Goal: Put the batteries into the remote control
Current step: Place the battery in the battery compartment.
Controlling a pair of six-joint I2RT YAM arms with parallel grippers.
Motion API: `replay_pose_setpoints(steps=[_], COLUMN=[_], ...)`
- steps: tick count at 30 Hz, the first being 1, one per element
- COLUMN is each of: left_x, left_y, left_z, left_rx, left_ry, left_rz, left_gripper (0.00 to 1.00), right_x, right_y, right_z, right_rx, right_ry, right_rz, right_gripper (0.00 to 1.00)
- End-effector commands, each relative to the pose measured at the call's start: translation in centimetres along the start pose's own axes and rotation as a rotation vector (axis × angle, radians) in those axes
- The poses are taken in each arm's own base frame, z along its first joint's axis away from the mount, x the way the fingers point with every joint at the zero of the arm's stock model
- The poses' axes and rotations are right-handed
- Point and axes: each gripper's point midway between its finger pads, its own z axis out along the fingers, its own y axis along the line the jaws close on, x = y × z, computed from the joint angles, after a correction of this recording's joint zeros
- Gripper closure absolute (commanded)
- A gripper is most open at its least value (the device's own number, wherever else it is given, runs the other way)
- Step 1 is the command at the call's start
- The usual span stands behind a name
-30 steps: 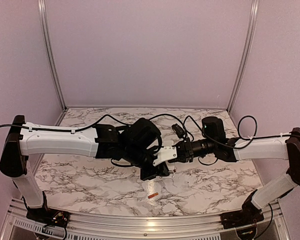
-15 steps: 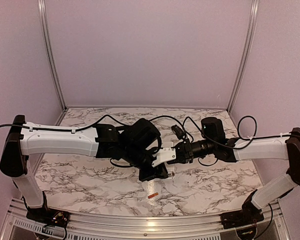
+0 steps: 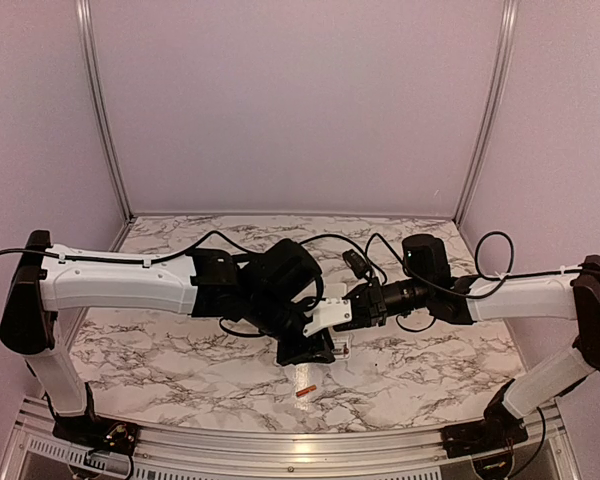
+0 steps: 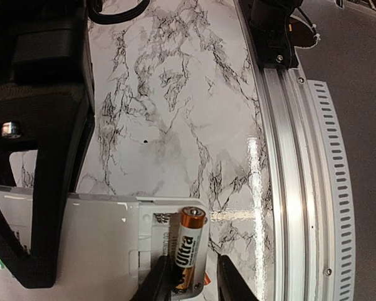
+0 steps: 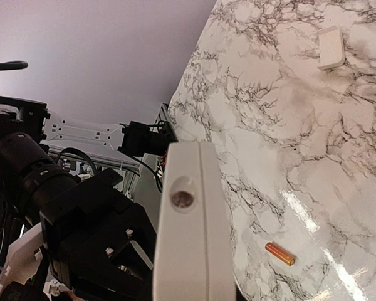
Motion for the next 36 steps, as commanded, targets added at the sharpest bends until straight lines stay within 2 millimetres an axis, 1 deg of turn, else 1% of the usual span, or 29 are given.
replay_pose_setpoints(steps=[1,6,12,18,24,26,29,30,31,34,35,36], left_x=[0.5,-0.6,-1.8,-2.7,-3.5,-3.8,-4.1,-4.2,-4.0,-2.9,-2.2,-1.5], left_y=[0.6,1.7,2.4,2.4,2.4,2.6,3.6,4.2,4.7,6.3,6.9,7.6], left_z=[0.2,-0.7,-1.9,-3.1,-4.0,-4.6,-6.4,-7.7,-8.5,-10.9,-11.3,-11.7], left_rx=[-0.016,-0.059,-0.099,-0.105,-0.105,-0.107,-0.137,-0.157,-0.178,-0.224,-0.241,-0.27], left_ry=[0.036,-0.009,-0.056,-0.104,-0.147,-0.171,-0.239,-0.275,-0.306,-0.403,-0.428,-0.449], left_rz=[-0.031,-0.047,-0.053,-0.05,-0.074,-0.103,-0.187,-0.219,-0.262,-0.427,-0.487,-0.554], left_gripper=[0.72,0.66,0.64,0.6,0.53,0.51,0.38,0.33,0.27,0.05,0.02,0.01], right_x=[-0.8,-0.7,-0.6,-0.6,-0.6,-0.7,-1.0,-1.2,-1.3,-2.0,-2.2,-2.4], right_y=[1.6,1.5,1.4,1.1,0.9,0.8,0.6,0.6,0.5,0.4,0.4,0.4], right_z=[0.2,0.2,0.3,0.3,0.4,0.4,0.3,0.2,0.2,0.0,-0.1,-0.1], right_rx=[-0.041,-0.044,-0.044,-0.041,-0.033,-0.028,-0.018,-0.015,-0.014,-0.007,-0.006,-0.007], right_ry=[-0.001,-0.001,-0.002,-0.001,-0.006,-0.012,-0.031,-0.039,-0.047,-0.078,-0.091,-0.1], right_rz=[-0.057,-0.051,-0.049,-0.044,-0.035,-0.034,-0.038,-0.039,-0.04,-0.039,-0.04,-0.039], right_gripper=[1.0,1.0,1.0,1.0,1.0,1.0,1.0,1.0,1.0,1.0,1.0,1.0])
